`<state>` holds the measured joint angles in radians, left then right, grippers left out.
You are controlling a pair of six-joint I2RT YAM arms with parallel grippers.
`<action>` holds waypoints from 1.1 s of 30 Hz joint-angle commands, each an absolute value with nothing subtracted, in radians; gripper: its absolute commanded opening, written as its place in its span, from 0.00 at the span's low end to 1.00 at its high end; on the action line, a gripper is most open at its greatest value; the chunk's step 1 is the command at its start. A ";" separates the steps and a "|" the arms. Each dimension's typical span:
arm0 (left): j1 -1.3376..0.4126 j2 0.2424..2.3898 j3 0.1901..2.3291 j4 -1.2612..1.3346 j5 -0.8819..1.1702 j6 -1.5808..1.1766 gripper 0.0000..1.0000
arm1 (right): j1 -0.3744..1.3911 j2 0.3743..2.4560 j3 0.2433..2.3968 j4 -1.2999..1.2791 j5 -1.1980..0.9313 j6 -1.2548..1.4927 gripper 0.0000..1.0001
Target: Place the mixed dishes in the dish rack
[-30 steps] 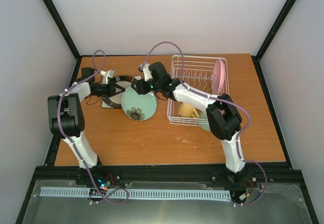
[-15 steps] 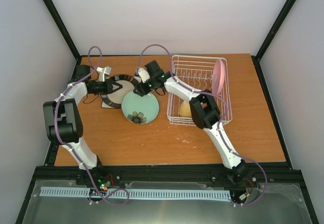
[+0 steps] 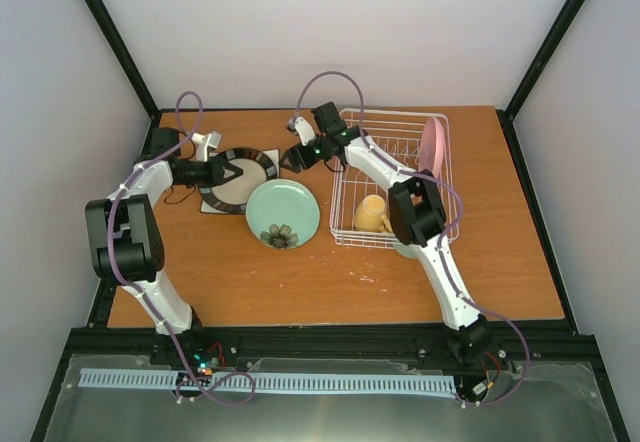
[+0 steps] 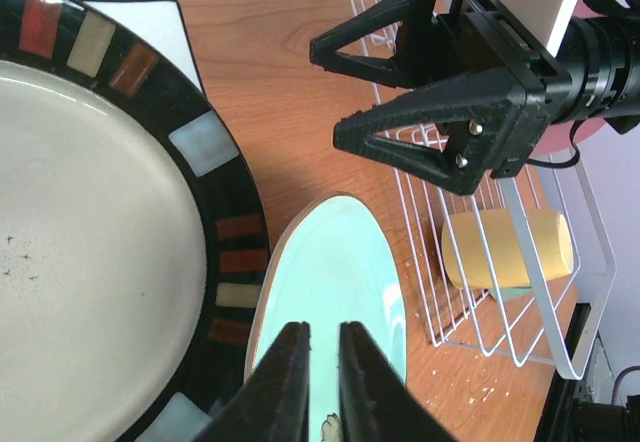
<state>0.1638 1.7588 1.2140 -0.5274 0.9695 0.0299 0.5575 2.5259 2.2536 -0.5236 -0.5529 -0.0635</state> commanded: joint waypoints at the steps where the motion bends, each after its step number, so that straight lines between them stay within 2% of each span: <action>1: 0.169 1.774 1.272 -0.619 0.918 0.076 0.19 | 0.572 2.481 2.220 -0.548 -0.623 -0.059 0.75; 5: 0.147 1.781 1.271 -0.662 0.847 0.091 0.42 | 0.582 2.415 2.175 -0.548 -0.601 -0.065 0.75; 9: 0.117 1.816 1.298 -0.718 0.765 0.106 0.46 | 0.583 2.327 2.124 -0.539 -0.573 -0.072 0.75; 20: 0.058 1.907 1.422 -0.829 0.693 0.136 0.44 | 0.583 2.135 2.039 -0.502 -0.495 -0.096 0.75; 33: -0.011 1.954 1.447 -0.875 0.637 0.150 0.48 | 0.574 2.062 1.976 -0.503 -0.453 -0.120 0.76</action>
<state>-0.0029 1.9457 1.4143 -0.8452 0.6621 0.1238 0.5781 2.1223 1.9896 -0.5137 -0.4721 -0.1047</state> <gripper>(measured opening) 0.476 0.756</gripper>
